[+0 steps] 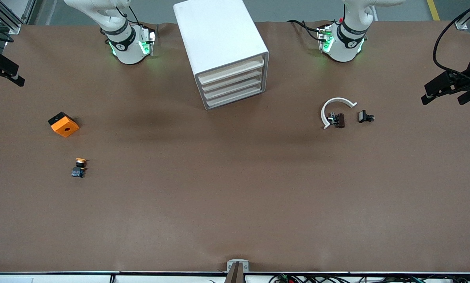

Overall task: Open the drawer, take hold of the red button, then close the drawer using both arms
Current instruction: 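Move the left gripper from rest toward the white drawer cabinet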

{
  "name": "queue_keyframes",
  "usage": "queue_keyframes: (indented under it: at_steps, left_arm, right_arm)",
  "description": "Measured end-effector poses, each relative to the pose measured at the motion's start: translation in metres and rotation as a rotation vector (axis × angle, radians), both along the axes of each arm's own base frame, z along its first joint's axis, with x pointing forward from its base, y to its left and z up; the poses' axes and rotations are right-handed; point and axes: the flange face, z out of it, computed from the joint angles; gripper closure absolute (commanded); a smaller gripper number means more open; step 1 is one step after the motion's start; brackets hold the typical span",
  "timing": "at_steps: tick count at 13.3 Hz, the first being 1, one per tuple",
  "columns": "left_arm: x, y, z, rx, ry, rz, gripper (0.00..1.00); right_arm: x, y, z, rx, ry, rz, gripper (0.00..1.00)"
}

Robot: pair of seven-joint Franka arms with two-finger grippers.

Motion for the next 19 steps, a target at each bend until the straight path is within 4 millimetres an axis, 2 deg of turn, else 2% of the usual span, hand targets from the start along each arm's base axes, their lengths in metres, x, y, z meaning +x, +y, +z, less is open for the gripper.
queue_keyframes:
  at_steps: [6, 9, 12, 15, 19]
  left_arm:
    - [-0.003, 0.0, -0.004, 0.001, 0.032, -0.001, 0.0]
    - [-0.003, 0.0, -0.024, 0.003, 0.126, 0.02, 0.0]
    - [0.011, -0.005, -0.068, 0.014, 0.232, 0.067, 0.0]
    - [0.033, -0.02, -0.12, 0.028, 0.312, 0.119, 0.0]
    - [0.059, -0.072, -0.185, 0.042, 0.35, 0.239, 0.0]
  right_arm:
    - [-0.003, -0.015, -0.003, 0.002, 0.02, -0.028, 0.0]
    - [-0.004, -0.015, -0.004, 0.003, 0.022, -0.033, 0.0]
    - [-0.003, -0.012, -0.004, 0.003, 0.026, -0.07, 0.0]
    - [-0.003, -0.009, -0.004, 0.003, 0.026, -0.072, 0.0]
    - [-0.002, -0.001, -0.004, 0.002, 0.026, -0.058, 0.0]
